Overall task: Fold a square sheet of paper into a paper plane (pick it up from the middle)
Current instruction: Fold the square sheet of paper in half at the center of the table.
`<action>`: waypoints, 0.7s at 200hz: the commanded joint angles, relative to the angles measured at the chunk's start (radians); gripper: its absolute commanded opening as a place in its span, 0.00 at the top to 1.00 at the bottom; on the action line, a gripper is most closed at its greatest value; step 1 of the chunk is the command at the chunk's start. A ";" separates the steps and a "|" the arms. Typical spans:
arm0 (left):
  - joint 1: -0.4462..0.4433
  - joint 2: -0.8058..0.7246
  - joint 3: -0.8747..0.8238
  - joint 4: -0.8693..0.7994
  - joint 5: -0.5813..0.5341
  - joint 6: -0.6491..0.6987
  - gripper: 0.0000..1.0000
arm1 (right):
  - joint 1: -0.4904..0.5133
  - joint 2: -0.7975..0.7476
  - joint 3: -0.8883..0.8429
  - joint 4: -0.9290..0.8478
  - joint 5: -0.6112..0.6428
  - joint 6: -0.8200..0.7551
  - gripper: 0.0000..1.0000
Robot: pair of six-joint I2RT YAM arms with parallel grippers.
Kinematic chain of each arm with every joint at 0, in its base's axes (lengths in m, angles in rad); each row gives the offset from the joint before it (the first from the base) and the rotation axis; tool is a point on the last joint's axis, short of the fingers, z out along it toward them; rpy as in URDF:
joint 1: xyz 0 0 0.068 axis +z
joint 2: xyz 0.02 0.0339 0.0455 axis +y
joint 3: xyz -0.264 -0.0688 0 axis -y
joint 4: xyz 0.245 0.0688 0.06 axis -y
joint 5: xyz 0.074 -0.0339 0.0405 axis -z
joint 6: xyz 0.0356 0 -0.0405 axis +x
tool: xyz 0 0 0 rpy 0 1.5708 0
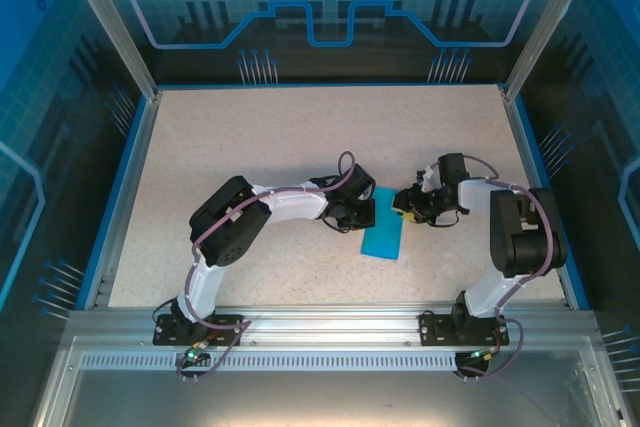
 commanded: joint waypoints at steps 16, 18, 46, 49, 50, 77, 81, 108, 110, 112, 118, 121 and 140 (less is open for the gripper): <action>-0.012 0.044 0.009 -0.084 0.015 0.017 1.00 | -0.026 -0.038 0.062 -0.024 -0.060 -0.021 0.65; -0.012 0.044 0.009 -0.083 0.016 0.017 1.00 | -0.026 -0.035 0.063 -0.023 -0.061 -0.021 0.65; -0.013 0.046 0.007 -0.085 0.016 0.018 1.00 | -0.032 0.016 0.079 -0.015 -0.044 -0.018 0.65; -0.012 0.046 0.006 -0.084 0.016 0.017 1.00 | -0.034 0.024 0.079 -0.012 -0.041 -0.016 0.65; -0.012 0.046 0.006 -0.085 0.016 0.018 1.00 | -0.034 0.025 0.079 -0.011 -0.039 -0.016 0.65; -0.012 0.044 0.007 -0.085 0.017 0.018 1.00 | -0.037 0.089 0.084 -0.026 0.010 -0.007 0.66; -0.012 0.042 0.006 -0.085 0.017 0.018 1.00 | -0.037 0.092 0.083 -0.025 0.006 -0.009 0.66; -0.012 0.041 0.008 -0.086 0.018 0.018 1.00 | -0.038 0.078 0.091 -0.080 0.078 -0.002 0.65; -0.012 0.040 0.008 -0.086 0.018 0.018 1.00 | -0.038 0.078 0.091 -0.085 0.083 -0.002 0.65; -0.011 0.041 0.008 -0.085 0.017 0.019 1.00 | -0.038 0.078 0.090 -0.090 0.086 -0.003 0.65; -0.011 0.040 0.009 -0.085 0.017 0.018 1.00 | -0.037 0.079 0.120 -0.098 0.087 -0.003 0.65; -0.011 0.039 0.009 -0.085 0.017 0.018 1.00 | -0.038 0.077 0.123 -0.097 0.081 -0.005 0.65; -0.012 0.038 0.009 -0.088 0.017 0.019 1.00 | -0.037 0.046 0.119 -0.067 0.033 -0.003 0.65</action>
